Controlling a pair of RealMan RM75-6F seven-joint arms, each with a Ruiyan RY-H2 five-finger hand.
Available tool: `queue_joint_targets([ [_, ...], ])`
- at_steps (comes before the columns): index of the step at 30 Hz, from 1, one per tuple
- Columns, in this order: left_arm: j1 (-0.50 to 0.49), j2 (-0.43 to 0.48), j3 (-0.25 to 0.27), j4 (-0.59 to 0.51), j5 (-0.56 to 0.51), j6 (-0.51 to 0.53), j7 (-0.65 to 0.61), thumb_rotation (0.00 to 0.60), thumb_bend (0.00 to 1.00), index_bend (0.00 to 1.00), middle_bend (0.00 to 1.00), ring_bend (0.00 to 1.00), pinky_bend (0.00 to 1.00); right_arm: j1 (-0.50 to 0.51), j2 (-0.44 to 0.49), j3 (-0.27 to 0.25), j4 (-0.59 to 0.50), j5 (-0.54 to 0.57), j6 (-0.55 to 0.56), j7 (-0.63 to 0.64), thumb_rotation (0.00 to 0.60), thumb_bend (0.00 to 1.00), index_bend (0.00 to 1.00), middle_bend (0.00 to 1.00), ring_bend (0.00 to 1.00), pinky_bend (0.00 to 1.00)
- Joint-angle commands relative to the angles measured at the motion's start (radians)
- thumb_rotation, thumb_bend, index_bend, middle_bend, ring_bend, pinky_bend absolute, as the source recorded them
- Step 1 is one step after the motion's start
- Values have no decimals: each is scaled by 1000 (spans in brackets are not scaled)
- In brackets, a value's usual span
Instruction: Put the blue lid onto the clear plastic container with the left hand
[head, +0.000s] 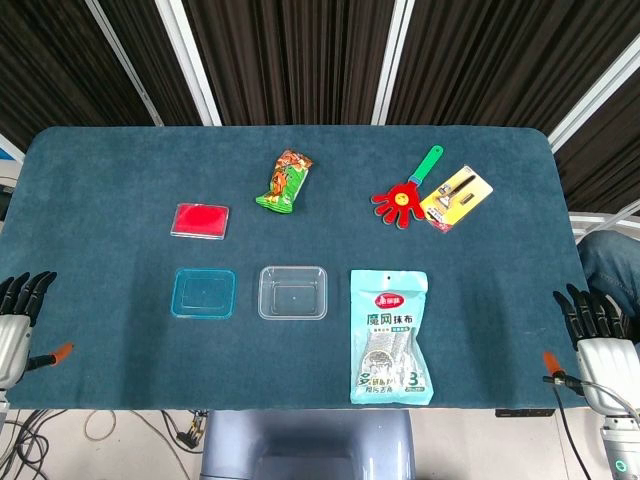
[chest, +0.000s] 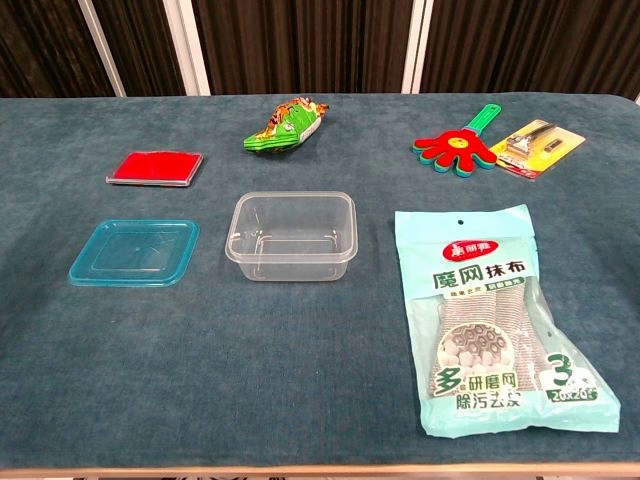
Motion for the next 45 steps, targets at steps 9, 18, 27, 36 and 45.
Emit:
queue_joint_targets([
  [9, 17, 4, -17, -8, 12, 1, 4, 600, 73, 48, 70, 11, 33, -3, -4, 3, -11, 7, 5, -16, 600, 339, 0, 14, 0, 0],
  [18, 20, 4, -37, 0, 0, -20, -10, 600, 73, 47, 70, 11, 33, -5, -4, 7, -19, 25, 0, -21, 600, 339, 0, 15, 0, 0],
  [27, -21, -27, -80, 55, 20, -47, 26, 600, 73, 51, 70, 11, 33, -10, -5, 11, -31, 48, -3, -31, 600, 338, 0, 14, 0, 0],
  [36, -215, -26, -177, -9, -136, -347, 203, 600, 72, 37, 71, 11, 33, -9, -4, 9, -39, 57, -13, -43, 600, 339, 0, 14, 0, 0],
  [45, -396, -69, -215, -56, -382, -603, 394, 600, 67, 18, 71, 11, 32, -13, -1, 9, -44, 70, -17, -46, 600, 339, 0, 14, 0, 0],
])
